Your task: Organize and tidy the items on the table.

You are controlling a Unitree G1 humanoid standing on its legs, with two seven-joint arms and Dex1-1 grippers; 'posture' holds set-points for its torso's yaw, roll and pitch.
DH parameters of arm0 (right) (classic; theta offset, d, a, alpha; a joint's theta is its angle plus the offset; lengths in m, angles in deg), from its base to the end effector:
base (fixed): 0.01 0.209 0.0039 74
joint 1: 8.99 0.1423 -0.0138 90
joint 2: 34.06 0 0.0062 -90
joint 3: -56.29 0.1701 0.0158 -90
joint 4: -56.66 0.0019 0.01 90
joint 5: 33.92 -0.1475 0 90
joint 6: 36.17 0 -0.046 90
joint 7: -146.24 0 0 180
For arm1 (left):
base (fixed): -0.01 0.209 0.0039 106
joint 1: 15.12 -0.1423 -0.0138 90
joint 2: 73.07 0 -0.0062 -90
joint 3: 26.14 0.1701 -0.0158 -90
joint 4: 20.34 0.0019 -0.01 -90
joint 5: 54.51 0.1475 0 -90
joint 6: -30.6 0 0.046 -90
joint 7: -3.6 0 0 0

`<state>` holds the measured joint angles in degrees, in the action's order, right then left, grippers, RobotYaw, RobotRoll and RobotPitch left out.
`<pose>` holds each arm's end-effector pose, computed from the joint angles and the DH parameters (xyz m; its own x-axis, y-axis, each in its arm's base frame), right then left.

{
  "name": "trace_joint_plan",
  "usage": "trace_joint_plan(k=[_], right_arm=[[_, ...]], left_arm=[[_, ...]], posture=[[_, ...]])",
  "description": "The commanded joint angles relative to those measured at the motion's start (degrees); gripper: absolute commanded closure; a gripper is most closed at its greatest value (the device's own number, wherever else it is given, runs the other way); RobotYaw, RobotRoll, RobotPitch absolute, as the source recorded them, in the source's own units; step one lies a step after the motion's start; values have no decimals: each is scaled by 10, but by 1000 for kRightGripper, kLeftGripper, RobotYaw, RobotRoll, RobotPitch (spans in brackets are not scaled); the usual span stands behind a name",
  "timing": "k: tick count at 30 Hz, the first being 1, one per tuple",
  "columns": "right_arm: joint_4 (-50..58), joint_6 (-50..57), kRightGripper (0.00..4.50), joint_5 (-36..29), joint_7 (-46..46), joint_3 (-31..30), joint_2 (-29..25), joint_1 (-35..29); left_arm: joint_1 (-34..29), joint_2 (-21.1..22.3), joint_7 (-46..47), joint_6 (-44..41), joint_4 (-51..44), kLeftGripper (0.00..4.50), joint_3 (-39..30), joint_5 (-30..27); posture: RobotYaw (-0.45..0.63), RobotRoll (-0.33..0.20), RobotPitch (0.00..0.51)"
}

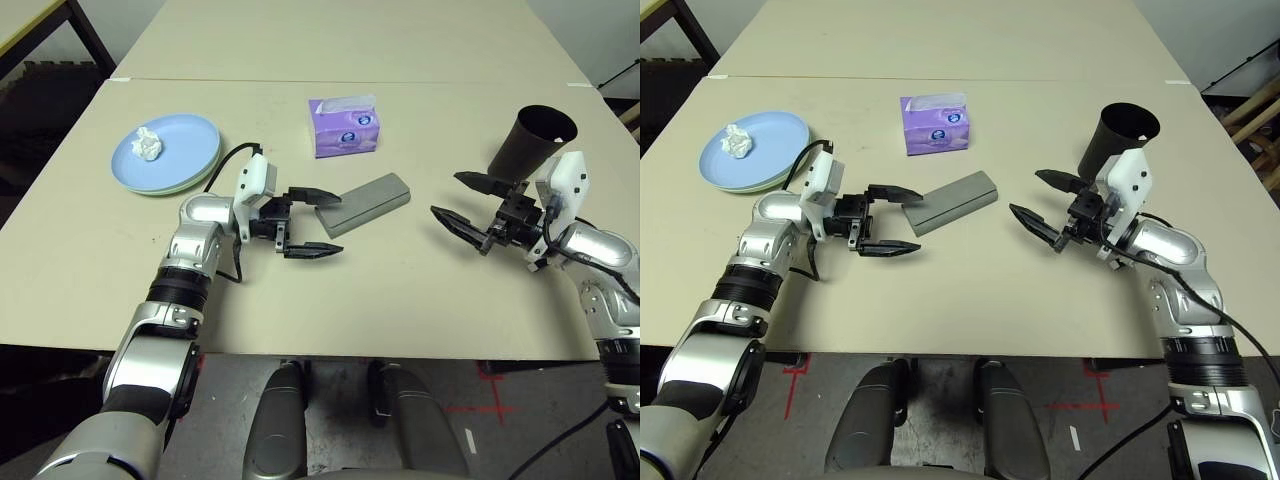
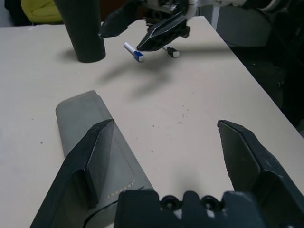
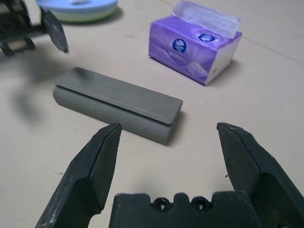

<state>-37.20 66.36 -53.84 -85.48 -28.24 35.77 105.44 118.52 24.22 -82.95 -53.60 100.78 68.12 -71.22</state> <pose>0.2720 -0.2514 0.1845 0.6875 0.7238 -0.0596 -0.7042 0.6443 -0.2984 0.3308 0.1899 0.1754 0.0290 -0.9925 -0.1187 0.9509 -0.0092 0.3094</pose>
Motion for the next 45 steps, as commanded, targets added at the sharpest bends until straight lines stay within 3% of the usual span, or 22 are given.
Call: trace_joint_plan(k=[1, 11, 15, 21, 29, 45], right_arm=[[1, 58, 0, 53, 17, -34, -41, 21], [-42, -10, 0, 170, -188, -156, -228, 79], [-94, -79, 0, 225, -252, -195, -267, 115], [-173, -188, 0, 296, -300, -235, -282, 153], [-208, -261, 0, 337, -316, -246, -272, 158], [-257, -401, 0, 368, -336, -264, -259, 173]], left_arm=[[-8, -2, -1, -12, -34, 42, 9, -9], [-17, -20, 32, -40, -76, 42, -1, -33], [-18, -31, 54, -46, -79, 42, -9, -43], [-24, -38, 92, -60, -86, 42, -18, -49], [-35, -33, 119, -65, -99, 42, -23, -49], [-41, -20, 126, -71, -111, 42, -20, -49]], posture=[[107, 0, 212], [99, 0, 214], [96, 0, 216], [103, 0, 225], [111, 0, 227], [121, 0, 224]])
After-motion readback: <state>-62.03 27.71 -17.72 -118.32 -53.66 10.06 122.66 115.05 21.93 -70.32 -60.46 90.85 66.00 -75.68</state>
